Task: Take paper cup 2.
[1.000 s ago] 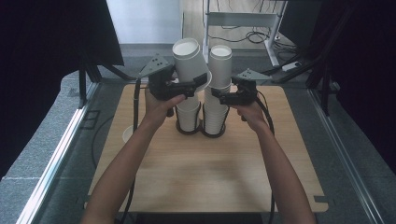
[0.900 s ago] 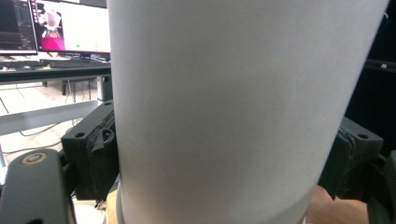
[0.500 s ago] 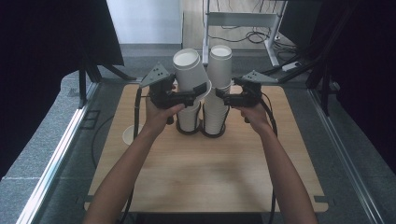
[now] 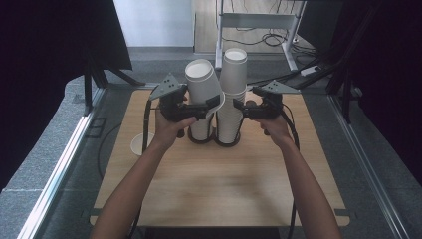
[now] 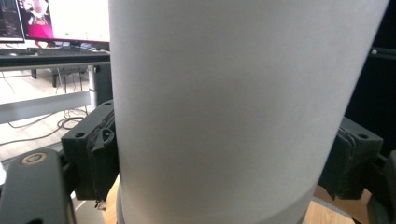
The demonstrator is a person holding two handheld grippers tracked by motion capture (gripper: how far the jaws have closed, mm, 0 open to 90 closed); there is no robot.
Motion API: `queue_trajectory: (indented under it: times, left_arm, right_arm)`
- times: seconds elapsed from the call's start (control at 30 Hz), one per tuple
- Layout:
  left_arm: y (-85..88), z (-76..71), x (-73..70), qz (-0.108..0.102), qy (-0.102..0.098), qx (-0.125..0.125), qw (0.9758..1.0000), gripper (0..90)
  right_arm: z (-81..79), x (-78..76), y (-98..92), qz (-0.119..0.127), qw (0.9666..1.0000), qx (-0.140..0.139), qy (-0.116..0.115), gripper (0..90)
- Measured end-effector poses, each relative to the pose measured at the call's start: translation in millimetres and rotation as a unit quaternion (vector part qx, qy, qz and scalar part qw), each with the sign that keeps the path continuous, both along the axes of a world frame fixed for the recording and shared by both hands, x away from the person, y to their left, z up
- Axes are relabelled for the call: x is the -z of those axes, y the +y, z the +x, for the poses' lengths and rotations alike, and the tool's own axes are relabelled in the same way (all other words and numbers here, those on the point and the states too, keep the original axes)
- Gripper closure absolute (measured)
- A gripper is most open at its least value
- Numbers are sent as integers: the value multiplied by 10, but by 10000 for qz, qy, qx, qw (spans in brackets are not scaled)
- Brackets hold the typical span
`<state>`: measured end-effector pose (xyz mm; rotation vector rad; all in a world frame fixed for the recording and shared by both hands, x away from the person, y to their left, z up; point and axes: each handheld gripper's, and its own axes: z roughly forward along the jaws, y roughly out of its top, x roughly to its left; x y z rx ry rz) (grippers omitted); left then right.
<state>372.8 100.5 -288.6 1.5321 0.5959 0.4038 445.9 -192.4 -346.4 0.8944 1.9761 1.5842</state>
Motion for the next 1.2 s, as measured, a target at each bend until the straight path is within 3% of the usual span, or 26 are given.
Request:
queue_trajectory:
  times: [0.33,0.63,0.9,1.0,1.2]
  left_arm:
    - [59,-85,84,13,31,6,10000,148]
    - [51,-158,212,232,48,-28,9997,148]
    - [72,-214,418,278,195,9,9994,148]
    - [77,-267,513,342,197,-19,9992,148]
    - [86,-370,714,362,274,-7,9990,148]
  right_arm:
    - [-100,68,-54,-21,10000,-33,-32,63]
    - [-237,117,-67,10,9999,-104,-103,69]
    - [-369,244,-45,20,9997,-231,-87,73]
    - [-431,304,-48,-32,9995,-169,-256,97]
    - [-521,391,-67,4,9995,-219,-248,107]
